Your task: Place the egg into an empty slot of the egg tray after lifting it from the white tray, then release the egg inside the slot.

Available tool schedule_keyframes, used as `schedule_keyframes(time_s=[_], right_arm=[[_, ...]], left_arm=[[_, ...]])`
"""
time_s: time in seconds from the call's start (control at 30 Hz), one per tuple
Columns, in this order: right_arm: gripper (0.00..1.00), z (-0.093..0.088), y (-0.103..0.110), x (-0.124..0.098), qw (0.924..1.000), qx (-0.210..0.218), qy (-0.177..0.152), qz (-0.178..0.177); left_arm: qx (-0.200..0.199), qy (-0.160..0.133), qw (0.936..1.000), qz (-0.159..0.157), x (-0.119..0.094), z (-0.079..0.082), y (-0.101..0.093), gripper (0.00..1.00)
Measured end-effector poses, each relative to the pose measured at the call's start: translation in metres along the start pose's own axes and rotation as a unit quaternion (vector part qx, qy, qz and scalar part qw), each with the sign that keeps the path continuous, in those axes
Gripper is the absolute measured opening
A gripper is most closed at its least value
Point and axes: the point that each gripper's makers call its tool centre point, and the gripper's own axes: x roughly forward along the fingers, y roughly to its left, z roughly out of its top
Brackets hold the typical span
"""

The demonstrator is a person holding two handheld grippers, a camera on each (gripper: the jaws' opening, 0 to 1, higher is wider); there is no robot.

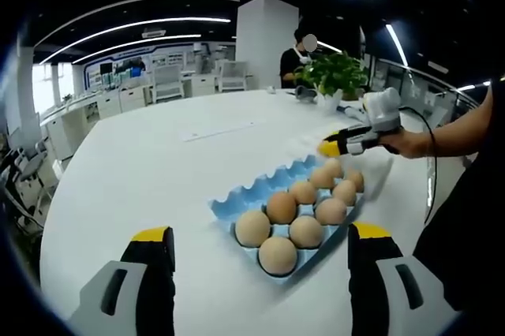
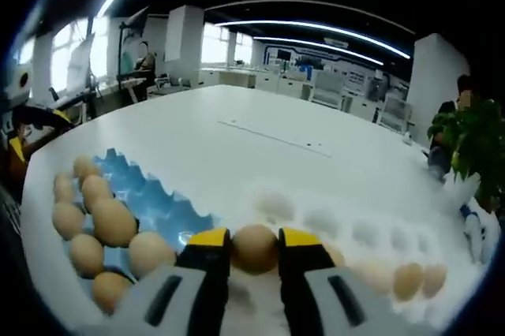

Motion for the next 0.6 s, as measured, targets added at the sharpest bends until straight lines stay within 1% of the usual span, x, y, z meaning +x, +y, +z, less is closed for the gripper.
schedule_keyframes(time_s=[0.03,0.1,0.23,0.27,0.33,0.43,0.5,0.6], right_arm=[[0.23,0.0,0.0,0.0,1.0,-0.002,-0.002,0.004],[0.23,0.001,-0.001,-0.002,1.0,0.007,-0.002,0.004],[0.21,0.003,0.0,-0.007,0.9999,0.007,-0.008,-0.002],[0.21,0.005,-0.001,-0.008,0.9999,0.011,-0.013,-0.003],[0.21,0.012,-0.005,-0.012,0.999,0.037,-0.024,-0.004],[0.21,0.019,-0.008,-0.017,0.9988,0.038,-0.03,-0.007],[0.21,0.025,-0.005,-0.019,0.998,0.051,-0.037,-0.001],[0.21,0.034,0.0,-0.022,0.9976,0.051,-0.047,0.004]], left_arm=[[0.001,0.0,1.0,0.0,0.0,0.0,0.0,0.9],[0.01,0.0,0.9999,0.004,0.0,0.001,0.001,0.9],[0.004,-0.006,1.0,0.006,-0.002,0.004,0.004,0.9],[0.004,-0.005,0.9999,0.008,-0.002,0.004,0.005,0.9],[0.002,-0.005,1.0,0.008,-0.002,0.003,0.005,0.9],[0.003,-0.005,1.0,0.007,-0.001,0.002,0.005,0.9],[0.004,-0.005,1.0,0.006,-0.001,0.002,0.004,0.9],[0.002,-0.006,1.0,0.006,-0.001,0.002,0.004,0.9]])
